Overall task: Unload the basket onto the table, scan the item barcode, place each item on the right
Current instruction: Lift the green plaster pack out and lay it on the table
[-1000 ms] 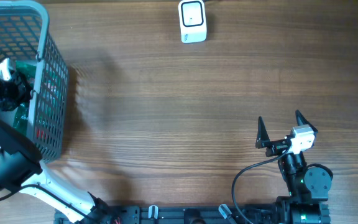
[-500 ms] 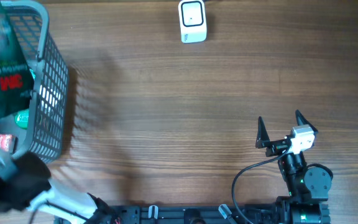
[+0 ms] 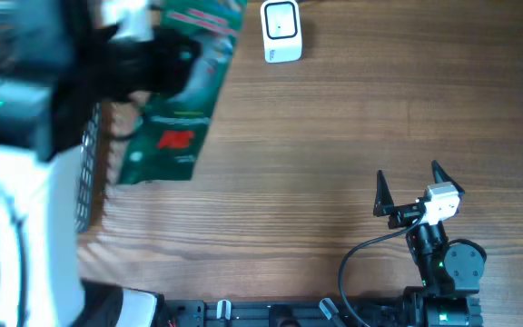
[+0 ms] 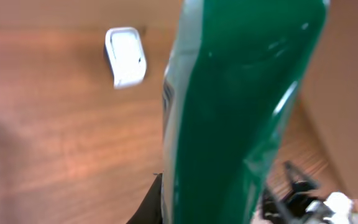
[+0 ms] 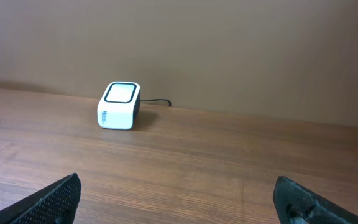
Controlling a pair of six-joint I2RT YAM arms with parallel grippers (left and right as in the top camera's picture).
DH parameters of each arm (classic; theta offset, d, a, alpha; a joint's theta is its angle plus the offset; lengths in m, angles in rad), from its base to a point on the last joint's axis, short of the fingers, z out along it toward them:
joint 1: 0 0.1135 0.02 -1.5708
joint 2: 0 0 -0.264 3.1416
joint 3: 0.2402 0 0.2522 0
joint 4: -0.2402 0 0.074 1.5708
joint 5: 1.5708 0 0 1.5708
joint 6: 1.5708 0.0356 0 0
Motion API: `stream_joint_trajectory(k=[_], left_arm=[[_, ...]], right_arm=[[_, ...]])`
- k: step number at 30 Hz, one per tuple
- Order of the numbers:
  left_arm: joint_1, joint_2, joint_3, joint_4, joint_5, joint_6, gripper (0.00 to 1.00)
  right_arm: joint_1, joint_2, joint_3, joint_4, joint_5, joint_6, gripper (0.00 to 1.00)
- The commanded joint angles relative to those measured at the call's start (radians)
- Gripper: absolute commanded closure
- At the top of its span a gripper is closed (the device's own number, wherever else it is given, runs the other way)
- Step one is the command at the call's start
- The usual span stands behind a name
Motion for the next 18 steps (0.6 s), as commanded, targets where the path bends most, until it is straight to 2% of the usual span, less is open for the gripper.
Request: stream_joint_trajectory(k=[1, 10, 18], left_arm=[[-0.146, 0.102, -0.166, 0.054, -0.235, 0.001, 0.96], [-0.305, 0.326, -0.509, 0.327, -0.451, -0.085, 0.96], [-0.358, 0.408, -0.557, 0.416, -0.509, -0.085, 0.96]], right_arm=[[0.006, -0.002, -0.001, 0.003, 0.013, -0.013, 0.00], [0.006, -0.002, -0.001, 0.003, 0.012, -0.013, 0.00], [0.006, -0.002, -0.001, 0.003, 0.013, -0.013, 0.00]])
